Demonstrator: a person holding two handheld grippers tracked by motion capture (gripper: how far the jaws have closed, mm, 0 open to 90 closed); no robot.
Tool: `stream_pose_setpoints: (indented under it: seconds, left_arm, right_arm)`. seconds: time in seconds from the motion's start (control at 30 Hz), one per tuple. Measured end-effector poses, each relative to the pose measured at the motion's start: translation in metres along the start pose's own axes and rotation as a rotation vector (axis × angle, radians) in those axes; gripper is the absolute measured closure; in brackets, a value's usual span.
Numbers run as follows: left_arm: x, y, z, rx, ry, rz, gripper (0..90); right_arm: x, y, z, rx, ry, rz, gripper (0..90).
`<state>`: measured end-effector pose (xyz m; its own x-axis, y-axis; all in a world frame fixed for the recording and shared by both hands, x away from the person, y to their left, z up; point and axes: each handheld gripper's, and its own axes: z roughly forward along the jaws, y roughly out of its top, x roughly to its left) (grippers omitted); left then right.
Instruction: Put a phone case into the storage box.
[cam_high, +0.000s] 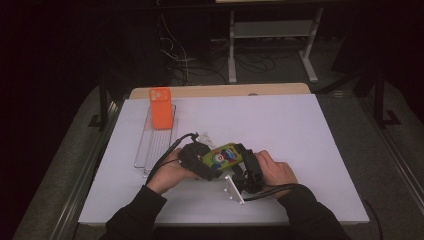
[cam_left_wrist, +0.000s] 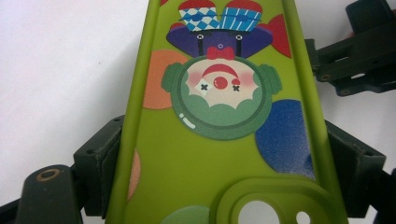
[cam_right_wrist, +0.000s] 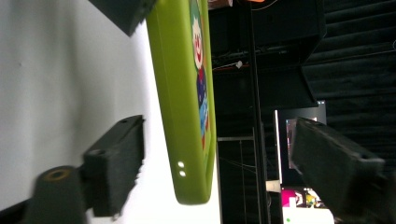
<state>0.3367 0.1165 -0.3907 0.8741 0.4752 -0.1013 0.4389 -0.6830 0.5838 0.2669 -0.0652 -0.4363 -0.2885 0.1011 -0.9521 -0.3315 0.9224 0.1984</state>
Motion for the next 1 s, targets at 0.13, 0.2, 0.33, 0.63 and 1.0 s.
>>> stream_pose_setpoints:
  seconds: [0.13,0.2,0.33,0.63,1.0]
  left_arm:
    - [-0.0001,-0.0002,-0.0001,-0.008,0.001,-0.002,15.6]
    - [0.0008,0.0,-0.0012,0.001,0.001,0.009,15.6]
    - [-0.0002,-0.0002,-0.0008,-0.013,-0.001,-0.01,15.6]
    - [0.0016,0.0,-0.0037,-0.014,-0.011,-0.003,15.6]
    - [0.002,-0.0001,-0.0031,-0.007,-0.009,-0.001,15.6]
  right_arm:
    - [0.0019,0.0027,0.0018,0.011,0.009,-0.017,30.4]
    - [0.003,0.0034,0.0027,0.005,0.006,-0.023,38.1]
    - [0.0053,0.0046,0.0026,-0.01,-0.001,-0.03,50.8]
    - [0.0061,0.0061,0.0005,-0.018,0.015,-0.053,70.9]
    - [0.0082,0.0088,0.0005,0.009,0.034,-0.092,75.2]
